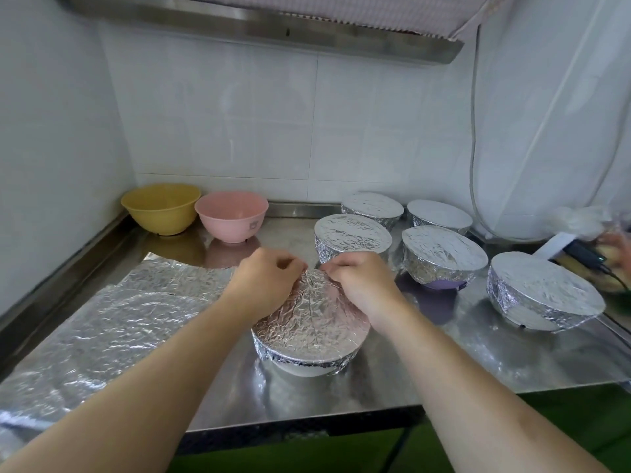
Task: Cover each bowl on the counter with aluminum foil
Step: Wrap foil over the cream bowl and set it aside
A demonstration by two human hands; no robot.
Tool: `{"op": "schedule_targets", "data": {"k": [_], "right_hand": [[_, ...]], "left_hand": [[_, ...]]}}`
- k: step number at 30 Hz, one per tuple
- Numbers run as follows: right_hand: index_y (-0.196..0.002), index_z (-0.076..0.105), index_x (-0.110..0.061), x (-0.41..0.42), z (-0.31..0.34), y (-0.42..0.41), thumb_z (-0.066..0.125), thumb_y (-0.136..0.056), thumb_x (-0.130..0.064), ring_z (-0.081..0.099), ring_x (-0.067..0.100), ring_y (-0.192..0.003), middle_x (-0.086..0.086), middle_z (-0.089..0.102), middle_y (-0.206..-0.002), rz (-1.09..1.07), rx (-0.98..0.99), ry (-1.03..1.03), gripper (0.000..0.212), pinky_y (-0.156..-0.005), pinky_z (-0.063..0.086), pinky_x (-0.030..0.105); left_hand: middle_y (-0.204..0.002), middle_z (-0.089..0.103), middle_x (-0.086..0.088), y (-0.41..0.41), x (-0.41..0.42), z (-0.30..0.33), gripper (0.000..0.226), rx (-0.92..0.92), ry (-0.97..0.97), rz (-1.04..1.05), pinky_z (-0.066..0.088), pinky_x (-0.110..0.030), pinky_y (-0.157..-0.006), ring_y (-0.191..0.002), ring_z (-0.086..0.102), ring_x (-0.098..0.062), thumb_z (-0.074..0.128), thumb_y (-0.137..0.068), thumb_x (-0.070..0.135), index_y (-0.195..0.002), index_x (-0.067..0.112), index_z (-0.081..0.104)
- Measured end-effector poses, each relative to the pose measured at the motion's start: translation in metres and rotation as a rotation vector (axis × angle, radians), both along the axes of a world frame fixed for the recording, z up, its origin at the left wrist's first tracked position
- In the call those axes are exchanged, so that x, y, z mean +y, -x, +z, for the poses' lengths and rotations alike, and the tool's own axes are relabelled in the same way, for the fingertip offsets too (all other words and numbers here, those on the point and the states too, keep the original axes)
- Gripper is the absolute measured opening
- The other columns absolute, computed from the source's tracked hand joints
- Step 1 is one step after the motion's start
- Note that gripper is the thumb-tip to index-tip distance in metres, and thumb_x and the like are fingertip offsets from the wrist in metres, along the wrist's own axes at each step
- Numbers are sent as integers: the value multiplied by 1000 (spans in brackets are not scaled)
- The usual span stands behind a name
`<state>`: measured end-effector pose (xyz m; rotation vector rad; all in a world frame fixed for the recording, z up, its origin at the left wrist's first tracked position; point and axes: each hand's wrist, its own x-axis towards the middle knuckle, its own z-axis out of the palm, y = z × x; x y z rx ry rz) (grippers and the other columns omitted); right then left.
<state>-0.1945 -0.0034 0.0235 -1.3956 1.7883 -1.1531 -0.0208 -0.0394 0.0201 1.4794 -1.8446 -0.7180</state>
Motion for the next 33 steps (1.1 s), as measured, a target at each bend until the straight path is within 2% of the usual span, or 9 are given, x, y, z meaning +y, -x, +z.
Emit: {"op": "schedule_targets", "data": {"k": [4,8,10,15,21,24,27,30,33], "right_hand": [[-86,79,-20,-1,-5,0,69,-99,-21,55,9,-44,3,69,-62,-1,17,-40,17,-44,42,15],[-96,80,-5,-1,-1,1,68,-97,-14,63,20,-67,22,77,-89,-21,-59,-65,14,-54,53,24],[-96,79,-4,0,0,1,65,-95,-8,61,20,-73,24,76,-98,-38,-102,-71,14,-45,46,17],[-90,75,-4,-2,-4,1,68,-93,-12,54,21,-64,10,64,-69,-64,-159,-106,11,-57,40,30],[-76,70,-2,1,-4,1,65,-94,-7,47,19,-54,3,52,-52,-74,-173,-113,20,-59,44,29],[-71,67,2,2,-2,-1,65,-92,-4,48,19,-50,8,53,-54,-86,-210,-106,22,-63,46,29],[-71,67,8,2,0,-4,67,-69,-10,55,23,-63,17,58,-70,-143,-236,-94,18,-60,40,31],[-51,52,-5,1,-4,-4,62,-75,0,54,21,-60,10,53,-59,-130,-215,-108,26,-63,39,30],[-52,50,-10,0,-5,-2,60,-82,3,52,21,-60,4,51,-55,-140,-205,-110,34,-65,40,32]], "left_hand": [[-73,76,11,0,-3,-5,23,56,-15,9,49,-22,-52,-57,68,-10,63,-100,40,-88,33,81],[-75,77,-7,-1,-6,-7,30,157,-129,10,47,-29,-52,-44,54,-17,60,-102,38,-87,23,80],[-70,74,-10,-1,-5,-6,30,186,-166,21,46,-28,-47,-43,54,-19,58,-102,37,-88,22,80],[-63,59,-14,-4,4,-4,34,276,-257,31,31,-16,-36,-33,43,-16,59,-103,33,-101,5,79],[-79,65,-35,-7,12,-2,30,416,-355,45,43,-32,-54,-56,53,-27,59,-99,24,-98,3,80],[-79,72,-24,-7,10,-2,35,457,-396,65,50,-38,-62,-63,65,-37,68,-90,30,-99,-2,77],[-92,78,-20,-8,11,-2,33,504,-449,116,60,-55,-84,-90,76,-43,73,-80,33,-96,4,80],[-101,73,-30,-8,13,1,37,518,-438,118,53,-44,-71,-78,73,-36,68,-85,26,-103,-5,75],[-104,72,-33,-9,15,1,30,528,-407,110,46,-38,-69,-73,64,-29,65,-91,17,-105,-9,73]]}}
